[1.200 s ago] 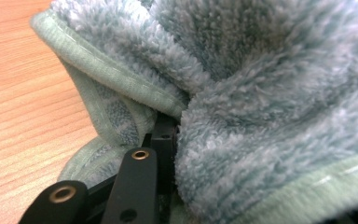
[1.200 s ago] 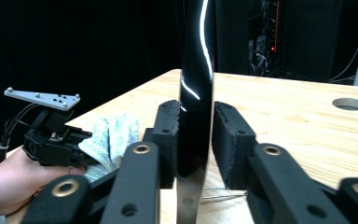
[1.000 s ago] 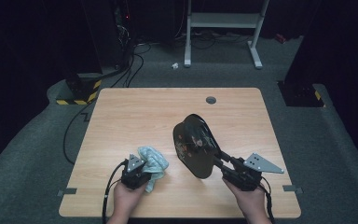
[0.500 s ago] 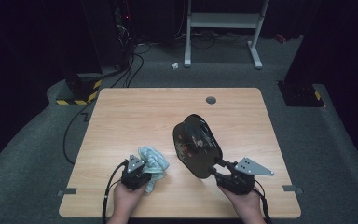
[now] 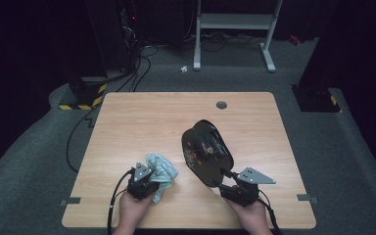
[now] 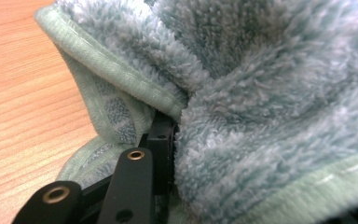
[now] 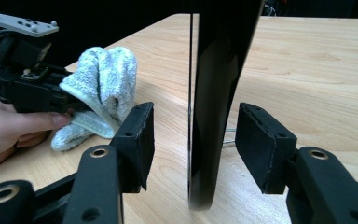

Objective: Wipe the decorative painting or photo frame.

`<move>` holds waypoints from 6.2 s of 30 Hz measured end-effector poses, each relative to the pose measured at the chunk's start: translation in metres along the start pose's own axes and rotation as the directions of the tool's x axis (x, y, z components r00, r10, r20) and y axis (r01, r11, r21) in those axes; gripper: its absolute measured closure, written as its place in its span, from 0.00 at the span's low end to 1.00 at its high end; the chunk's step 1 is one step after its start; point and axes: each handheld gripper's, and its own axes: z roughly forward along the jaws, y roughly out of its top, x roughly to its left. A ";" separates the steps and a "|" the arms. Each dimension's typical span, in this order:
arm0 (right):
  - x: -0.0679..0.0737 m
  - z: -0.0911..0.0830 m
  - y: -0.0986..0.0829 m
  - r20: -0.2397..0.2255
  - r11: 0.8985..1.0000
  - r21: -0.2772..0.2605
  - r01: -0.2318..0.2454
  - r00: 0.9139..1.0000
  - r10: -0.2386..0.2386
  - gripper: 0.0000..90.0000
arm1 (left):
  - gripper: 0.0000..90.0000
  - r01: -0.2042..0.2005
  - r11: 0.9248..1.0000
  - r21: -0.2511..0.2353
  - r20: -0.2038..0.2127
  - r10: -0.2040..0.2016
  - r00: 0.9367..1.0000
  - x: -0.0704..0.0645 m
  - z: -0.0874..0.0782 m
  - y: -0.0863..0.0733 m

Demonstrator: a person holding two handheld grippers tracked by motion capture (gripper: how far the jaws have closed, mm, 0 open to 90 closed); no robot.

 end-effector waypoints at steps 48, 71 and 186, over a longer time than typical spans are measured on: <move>-0.006 0.009 -0.001 -0.024 0.999 -0.029 0.032 0.999 -0.033 0.86 | 0.78 0.000 0.948 -0.317 0.140 0.047 0.989 -0.042 -0.049 0.100; -0.007 0.009 -0.001 -0.033 0.999 -0.027 0.041 0.999 -0.042 0.86 | 0.78 -0.066 0.898 -0.435 0.183 0.161 0.970 -0.090 -0.038 0.220; -0.006 0.010 -0.002 -0.022 0.998 -0.020 0.065 0.998 -0.066 0.86 | 0.80 0.024 0.995 -0.094 0.082 -0.016 0.996 0.012 0.041 0.097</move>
